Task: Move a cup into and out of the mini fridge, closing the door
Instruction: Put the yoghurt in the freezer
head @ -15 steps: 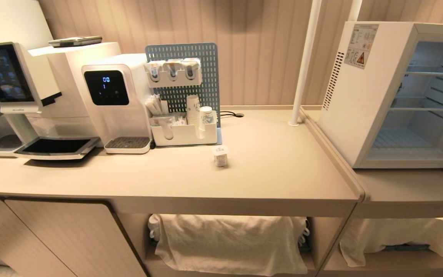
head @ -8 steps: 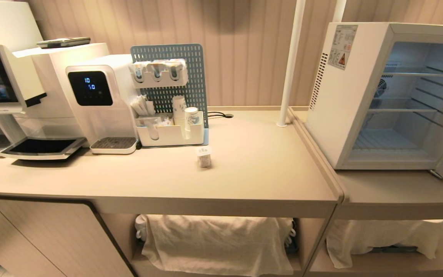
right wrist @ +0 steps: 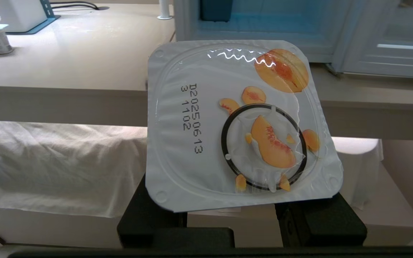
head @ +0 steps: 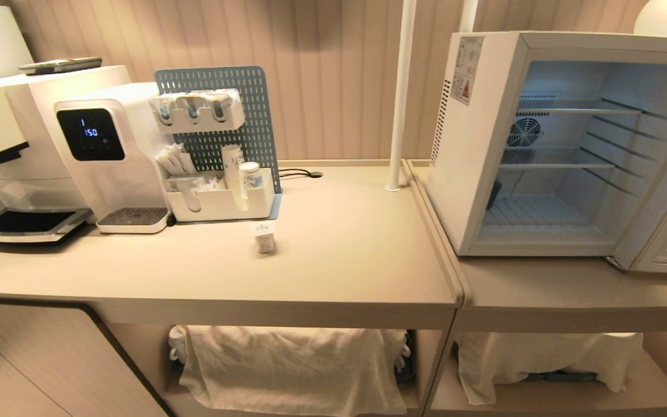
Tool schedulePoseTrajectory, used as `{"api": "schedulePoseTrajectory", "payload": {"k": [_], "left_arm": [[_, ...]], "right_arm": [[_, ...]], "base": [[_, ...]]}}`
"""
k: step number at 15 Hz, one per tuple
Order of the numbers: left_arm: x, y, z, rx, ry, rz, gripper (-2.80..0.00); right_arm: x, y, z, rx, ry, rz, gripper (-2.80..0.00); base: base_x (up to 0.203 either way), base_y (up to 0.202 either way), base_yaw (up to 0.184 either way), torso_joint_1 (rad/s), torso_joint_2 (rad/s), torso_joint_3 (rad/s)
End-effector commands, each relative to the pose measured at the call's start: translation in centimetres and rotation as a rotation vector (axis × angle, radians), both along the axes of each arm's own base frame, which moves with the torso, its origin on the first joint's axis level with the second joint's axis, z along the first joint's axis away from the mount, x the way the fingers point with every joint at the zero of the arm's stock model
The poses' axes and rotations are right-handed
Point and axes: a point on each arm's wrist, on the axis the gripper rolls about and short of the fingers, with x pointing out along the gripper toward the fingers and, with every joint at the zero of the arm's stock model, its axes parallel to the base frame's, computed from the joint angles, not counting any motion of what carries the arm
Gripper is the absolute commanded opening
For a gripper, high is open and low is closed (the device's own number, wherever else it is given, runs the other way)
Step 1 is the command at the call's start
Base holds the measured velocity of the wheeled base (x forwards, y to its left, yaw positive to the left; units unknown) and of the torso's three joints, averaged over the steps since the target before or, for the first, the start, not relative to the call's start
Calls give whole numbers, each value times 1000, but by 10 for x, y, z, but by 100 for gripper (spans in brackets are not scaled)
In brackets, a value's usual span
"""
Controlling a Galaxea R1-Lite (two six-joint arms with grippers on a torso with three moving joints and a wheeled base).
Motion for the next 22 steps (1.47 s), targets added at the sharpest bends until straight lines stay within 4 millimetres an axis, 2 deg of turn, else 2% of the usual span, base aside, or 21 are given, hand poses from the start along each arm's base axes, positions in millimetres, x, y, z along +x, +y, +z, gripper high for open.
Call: {"api": "schedulePoseTrajectory", "payload": {"k": [1,10,15,22], "left_arm": [[0,0,0,-1,-1,-1,-280],[0,0,0,-1,0,-1,-280],[0,0,0,0,0,-1,-280],[0,0,0,-1,0,-1,-280]], "right_arm": [[0,0,0,-1,3,0,-280],[0,0,0,-1,5,0,-280],[0,0,0,-2,3,0,-280],[0,0,0,-2,6,0,-280]], "base": [[0,-196,0,3,1,4],[0,-182,-1,3,3,2],[0,-11,0,0,0,2],[182,0,0,5,1,2]]}}
